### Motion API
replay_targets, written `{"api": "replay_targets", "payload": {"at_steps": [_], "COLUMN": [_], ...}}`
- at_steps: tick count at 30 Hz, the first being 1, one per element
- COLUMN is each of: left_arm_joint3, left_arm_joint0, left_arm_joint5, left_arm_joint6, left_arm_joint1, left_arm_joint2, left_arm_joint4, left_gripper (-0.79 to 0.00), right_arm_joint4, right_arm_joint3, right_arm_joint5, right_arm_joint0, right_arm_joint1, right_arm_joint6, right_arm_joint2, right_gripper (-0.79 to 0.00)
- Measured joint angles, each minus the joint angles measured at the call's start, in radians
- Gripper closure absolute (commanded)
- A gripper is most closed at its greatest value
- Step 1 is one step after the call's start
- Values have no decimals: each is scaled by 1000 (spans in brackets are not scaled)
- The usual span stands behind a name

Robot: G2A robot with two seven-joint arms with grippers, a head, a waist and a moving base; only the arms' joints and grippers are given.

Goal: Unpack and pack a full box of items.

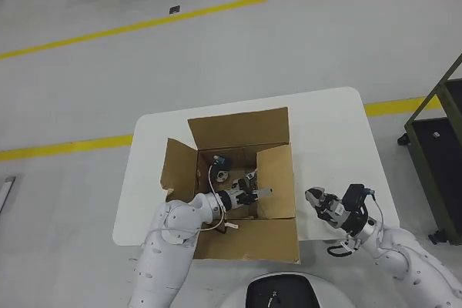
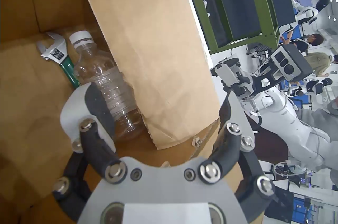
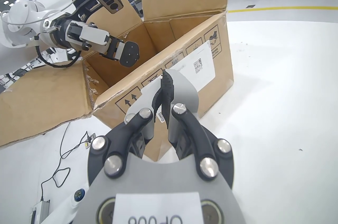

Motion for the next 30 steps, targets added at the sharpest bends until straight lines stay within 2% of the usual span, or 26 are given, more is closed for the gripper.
{"api": "replay_targets", "payload": {"at_steps": [7, 14, 21, 25, 26, 28, 29, 30], "left_arm_joint3": [48, 87, 55, 8, -4, -32, -45, -61], "left_arm_joint0": [-29, -44, -27, -20, -19, -19, -21, -24], "left_arm_joint5": [18, 33, 38, 37, 37, 36, 36, 34], "left_arm_joint6": [19, 23, -25, -29, -28, -29, -31, -34], "left_arm_joint1": [-7, -10, -8, -3, -3, -2, -1, -1], "left_arm_joint2": [71, 74, 59, 55, 53, 54, 55, 59], "left_arm_joint4": [15, -95, -304, -291, -306, -336, -347, -355], "left_gripper": [-785, -785, -785, -785, -785, -785, -785, -785], "right_arm_joint4": [-4, -9, -6, 8, 16, 34, 44, 59], "right_arm_joint3": [19, 29, 31, 22, 20, 10, 3, -6], "right_arm_joint5": [4, 4, 11, 27, 32, 47, 51, 59], "right_arm_joint0": [17, 25, 26, 16, 12, 3, -3, -12], "right_arm_joint1": [-6, -9, -10, -9, -8, -6, -5, -3], "right_arm_joint6": [9, 13, 8, -7, -10, -14, -17, -21], "right_arm_joint2": [-24, -37, -31, -11, -4, 17, 29, 49], "right_gripper": [0, 0, 0, 0, -105, -191, -302, -357]}}
